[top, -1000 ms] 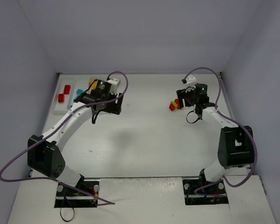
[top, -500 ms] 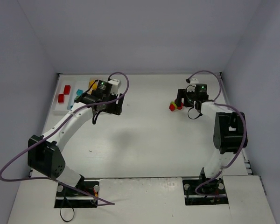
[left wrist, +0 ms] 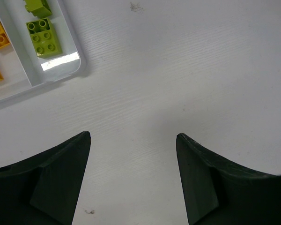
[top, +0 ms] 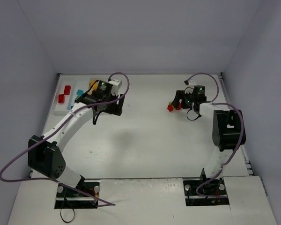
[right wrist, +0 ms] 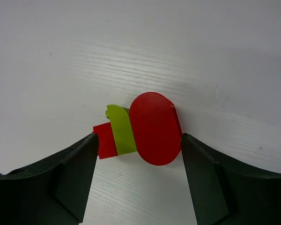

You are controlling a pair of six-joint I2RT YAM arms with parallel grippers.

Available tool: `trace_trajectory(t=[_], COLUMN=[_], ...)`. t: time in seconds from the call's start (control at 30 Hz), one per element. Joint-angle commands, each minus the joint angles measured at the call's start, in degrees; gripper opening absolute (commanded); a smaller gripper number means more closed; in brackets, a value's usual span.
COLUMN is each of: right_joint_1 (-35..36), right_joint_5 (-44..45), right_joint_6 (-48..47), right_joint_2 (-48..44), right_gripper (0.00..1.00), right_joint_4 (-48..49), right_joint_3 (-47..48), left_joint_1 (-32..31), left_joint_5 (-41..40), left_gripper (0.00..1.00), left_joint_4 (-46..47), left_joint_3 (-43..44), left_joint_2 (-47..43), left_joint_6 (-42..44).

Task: Sort the legos into containers by color

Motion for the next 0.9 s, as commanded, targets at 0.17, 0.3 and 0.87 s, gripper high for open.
trace_trajectory(t=[0.17,0.3,0.87], right_joint_1=[2.6,4.2,5.9], right_joint_5=[-4.1,-4.8,5.0], right_joint_6=[1.1,0.9,-21.2], right_joint_2=[-4.1,-5.5,-5.5], right_gripper=[0.65,0.64,0.81], right_joint_4=[3.3,2.1,-11.3], right_joint_3=[-3.4,-4.5,4.2], left_joint_1=[-0.3,-0.3,-0.5], left_joint_5=[1.0,1.1,1.1], left_gripper=[0.68,0.67,0.68], left_joint_4=[1.0,1.0,0.8], left_joint_3=[2.2,2.2,2.2], left_joint_2=[-0.4,-0.3,0.1], left_joint_6=[0.4,0.4,0.5])
